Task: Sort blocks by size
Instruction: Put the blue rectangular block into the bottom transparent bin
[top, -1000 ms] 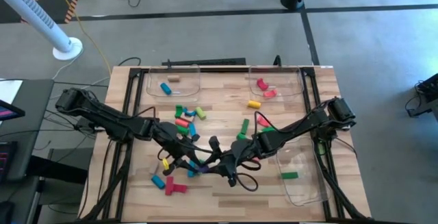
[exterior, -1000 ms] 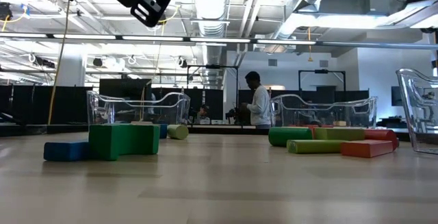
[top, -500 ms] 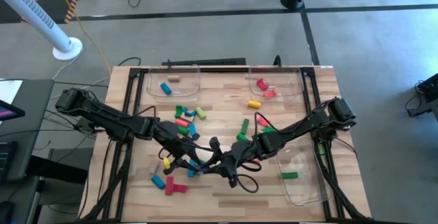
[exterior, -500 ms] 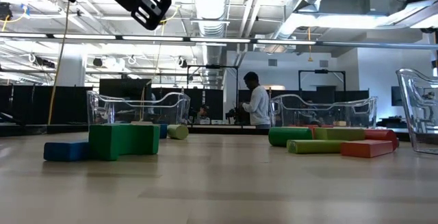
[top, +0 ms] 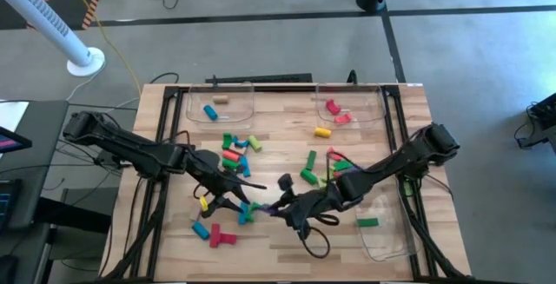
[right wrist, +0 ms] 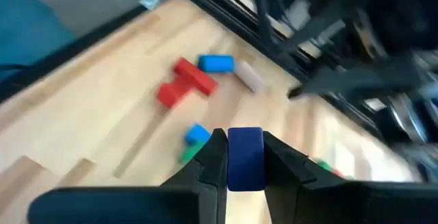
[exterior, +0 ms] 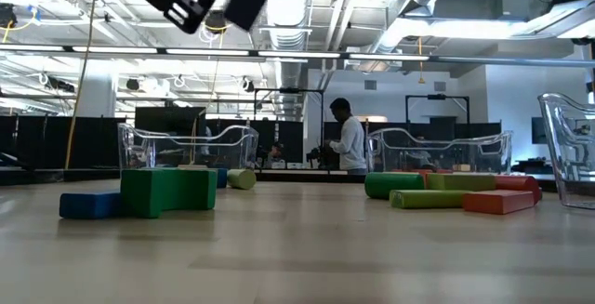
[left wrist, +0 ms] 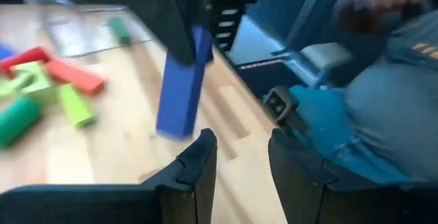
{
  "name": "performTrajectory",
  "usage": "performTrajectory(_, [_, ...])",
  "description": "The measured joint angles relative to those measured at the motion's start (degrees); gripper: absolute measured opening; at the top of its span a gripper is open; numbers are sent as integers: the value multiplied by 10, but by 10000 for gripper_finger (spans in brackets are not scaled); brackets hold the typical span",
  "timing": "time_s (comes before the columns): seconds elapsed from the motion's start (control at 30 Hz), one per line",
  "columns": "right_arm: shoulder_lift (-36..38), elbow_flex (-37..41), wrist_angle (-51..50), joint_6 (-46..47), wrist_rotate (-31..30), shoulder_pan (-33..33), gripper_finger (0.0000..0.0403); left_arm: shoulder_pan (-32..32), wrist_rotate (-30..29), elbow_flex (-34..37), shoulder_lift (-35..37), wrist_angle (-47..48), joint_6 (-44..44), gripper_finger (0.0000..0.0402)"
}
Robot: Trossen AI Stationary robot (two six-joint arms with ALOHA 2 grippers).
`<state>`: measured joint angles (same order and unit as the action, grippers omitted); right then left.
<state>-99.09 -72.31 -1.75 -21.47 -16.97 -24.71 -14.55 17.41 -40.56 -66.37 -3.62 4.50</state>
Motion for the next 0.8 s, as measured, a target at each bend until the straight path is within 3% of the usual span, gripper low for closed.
performTrajectory(0.17, [67, 0, -124, 88, -97, -35, 91, -24, -82, 1, 49, 131, -6, 126])
performTrajectory(0.37, [153, 0, -303, 275, -159, -78, 91, -80, -160, 22, 84, 235, 43, 126])
performTrajectory(0.57, [197, 0, -494, 500, -159, -108, 91, -139, -228, 26, 88, 293, 87, 126])
performTrajectory(0.8, [204, 0, -619, 652, -99, -138, 91, -176, -243, 26, 88, 301, 125, 126])
